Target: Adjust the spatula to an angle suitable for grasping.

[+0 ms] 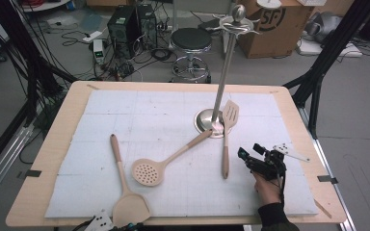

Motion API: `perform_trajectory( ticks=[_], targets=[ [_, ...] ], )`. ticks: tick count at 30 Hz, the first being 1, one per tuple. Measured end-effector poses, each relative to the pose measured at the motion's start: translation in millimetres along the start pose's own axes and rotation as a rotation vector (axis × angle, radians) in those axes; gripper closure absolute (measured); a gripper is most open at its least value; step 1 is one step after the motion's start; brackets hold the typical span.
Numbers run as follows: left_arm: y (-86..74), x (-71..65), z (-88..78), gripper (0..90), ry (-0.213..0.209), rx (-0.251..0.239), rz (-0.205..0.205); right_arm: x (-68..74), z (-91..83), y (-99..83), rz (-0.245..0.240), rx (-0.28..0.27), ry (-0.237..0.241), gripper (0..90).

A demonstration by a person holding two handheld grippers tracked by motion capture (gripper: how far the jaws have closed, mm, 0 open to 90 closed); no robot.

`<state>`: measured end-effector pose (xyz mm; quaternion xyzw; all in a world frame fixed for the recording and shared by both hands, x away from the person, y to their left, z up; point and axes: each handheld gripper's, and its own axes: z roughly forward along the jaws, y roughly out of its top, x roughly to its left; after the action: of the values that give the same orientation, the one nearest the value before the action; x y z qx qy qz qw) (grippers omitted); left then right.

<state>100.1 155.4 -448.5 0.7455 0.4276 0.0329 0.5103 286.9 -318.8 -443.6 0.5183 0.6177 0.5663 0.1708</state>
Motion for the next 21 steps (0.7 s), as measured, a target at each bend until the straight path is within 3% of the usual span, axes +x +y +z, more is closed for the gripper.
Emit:
perform_trajectory(
  ticks=[2, 5, 7, 9, 11, 16, 21],
  targets=[
    [0.0, 0.8, 1.0, 90.0, 0.0, 0.018, 0.0, 0.4, -0.2, 0.1, 0.002, -0.002, 0.0, 16.5],
    [-0.2, 3.9, 0.3, 90.0, 0.053, 0.022, 0.011, 0.2, 0.2, -0.1, -0.001, -0.001, -0.002, 16.5],
    [1.7, 9.1, -1.2, 90.0, 0.022, 0.009, -0.007, 0.5, -0.2, 0.0, 0.002, -0.001, 0.001, 16.5],
    [5.5, 11.9, -2.8, 90.0, 0.009, -0.005, 0.003, 0.3, 0.1, -0.1, -0.001, -0.001, 0.0, 16.5],
    [8.7, 14.4, -3.4, 90.0, 0.038, -0.005, 0.016, 0.4, 0.4, -0.1, 0.001, 0.002, 0.0, 16.5],
    [12.3, 27.1, -8.3, 90.0, 0.052, -0.015, 0.012, 0.0, -0.3, 0.1, 0.008, -0.002, -0.002, 16.5],
    [22.6, 47.0, -13.2, 90.0, 0.081, -0.034, -0.014, 0.7, 1.8, -0.7, -0.003, 0.008, 0.003, 16.5]
  ],
)
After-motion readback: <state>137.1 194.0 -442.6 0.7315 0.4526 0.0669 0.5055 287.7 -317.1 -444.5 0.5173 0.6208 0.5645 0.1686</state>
